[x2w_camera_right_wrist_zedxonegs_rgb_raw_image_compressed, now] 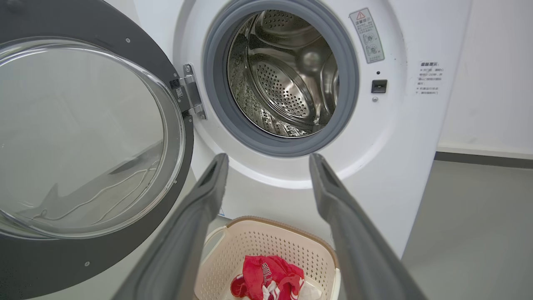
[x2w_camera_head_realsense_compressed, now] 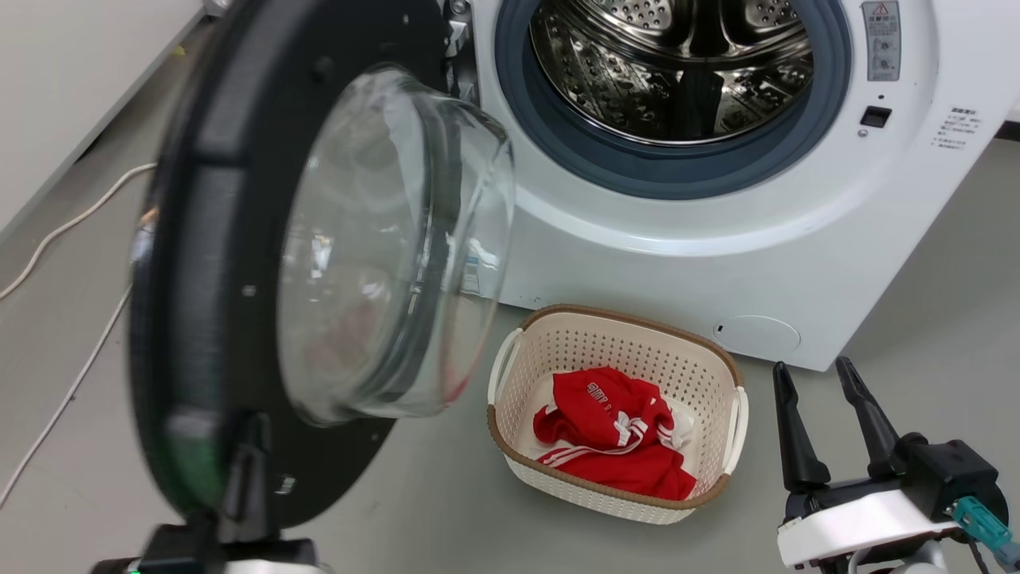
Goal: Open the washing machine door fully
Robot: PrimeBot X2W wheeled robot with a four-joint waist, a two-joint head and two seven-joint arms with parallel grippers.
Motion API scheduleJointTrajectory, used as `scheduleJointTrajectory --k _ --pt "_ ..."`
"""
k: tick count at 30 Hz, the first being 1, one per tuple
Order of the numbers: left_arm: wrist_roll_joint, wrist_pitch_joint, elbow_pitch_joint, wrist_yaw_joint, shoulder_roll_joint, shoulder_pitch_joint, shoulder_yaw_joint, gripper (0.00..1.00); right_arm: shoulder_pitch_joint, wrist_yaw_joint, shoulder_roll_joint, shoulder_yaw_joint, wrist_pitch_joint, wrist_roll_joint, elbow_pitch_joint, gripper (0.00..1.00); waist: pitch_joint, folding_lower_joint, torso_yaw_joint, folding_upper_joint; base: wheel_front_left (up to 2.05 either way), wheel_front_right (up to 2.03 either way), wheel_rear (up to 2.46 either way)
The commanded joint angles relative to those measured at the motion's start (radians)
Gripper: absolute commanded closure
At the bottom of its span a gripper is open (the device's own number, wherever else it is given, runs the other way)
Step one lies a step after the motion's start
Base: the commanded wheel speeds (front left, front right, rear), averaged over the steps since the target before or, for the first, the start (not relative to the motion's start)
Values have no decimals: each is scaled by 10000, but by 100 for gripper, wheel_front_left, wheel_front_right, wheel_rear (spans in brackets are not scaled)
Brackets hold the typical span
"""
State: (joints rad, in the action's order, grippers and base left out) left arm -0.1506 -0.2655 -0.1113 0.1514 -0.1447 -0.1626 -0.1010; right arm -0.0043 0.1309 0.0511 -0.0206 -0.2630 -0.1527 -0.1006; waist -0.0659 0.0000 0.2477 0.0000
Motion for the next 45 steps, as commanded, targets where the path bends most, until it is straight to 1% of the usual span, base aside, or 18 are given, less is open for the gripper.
scheduleJointTrajectory --k 1,4,7,11,14,21,26,30,34,38,45 --pt "-213 22 65 79 -25 184 340 100 -154 -5 -17 -5 -6 31 9 0 -72 0 -65 0 0 0 0" --pt "-458 21 298 132 -156 465 1096 100 -176 -3 -17 23 16 108 30 0 -190 0 -188 0 0 0 0" --pt "-739 22 664 67 -350 824 1861 100 -234 -5 -15 104 38 131 78 0 -330 0 -304 0 0 0 0" --pt "-1010 22 1464 -165 -739 1381 2745 100 -323 -5 -15 128 75 204 138 0 -527 0 -496 0 0 0 0" --pt "-1103 22 2152 -363 -1138 1837 3381 100 -384 -3 -15 143 101 222 145 0 -622 0 -634 0 0 0 0" --pt "-882 22 3530 -820 -1832 2828 4120 100 -489 -5 -15 170 113 250 112 0 -697 0 -869 0 0 0 0" --pt "-702 24 4245 -1052 -1992 3188 4472 100 -540 -5 -15 152 105 226 74 0 -680 0 -1036 0 0 0 0" --pt "-531 24 4323 -1137 -1778 3039 4672 100 -513 -3 -16 156 79 152 3 0 -582 0 -1162 0 0 0 0" --pt "-362 22 4023 -1191 -1355 2622 4828 100 -351 -3 -17 186 60 113 -90 0 -373 0 -1212 0 0 0 0" --pt "-146 21 3329 -1223 -724 1977 4894 100 -233 -5 -17 146 31 32 -172 0 -118 0 -1221 0 0 0 0" --pt "99 21 1976 -1466 465 945 4622 100 -154 -3 -16 122 8 -2 -215 0 117 0 -1181 0 0 0 0"
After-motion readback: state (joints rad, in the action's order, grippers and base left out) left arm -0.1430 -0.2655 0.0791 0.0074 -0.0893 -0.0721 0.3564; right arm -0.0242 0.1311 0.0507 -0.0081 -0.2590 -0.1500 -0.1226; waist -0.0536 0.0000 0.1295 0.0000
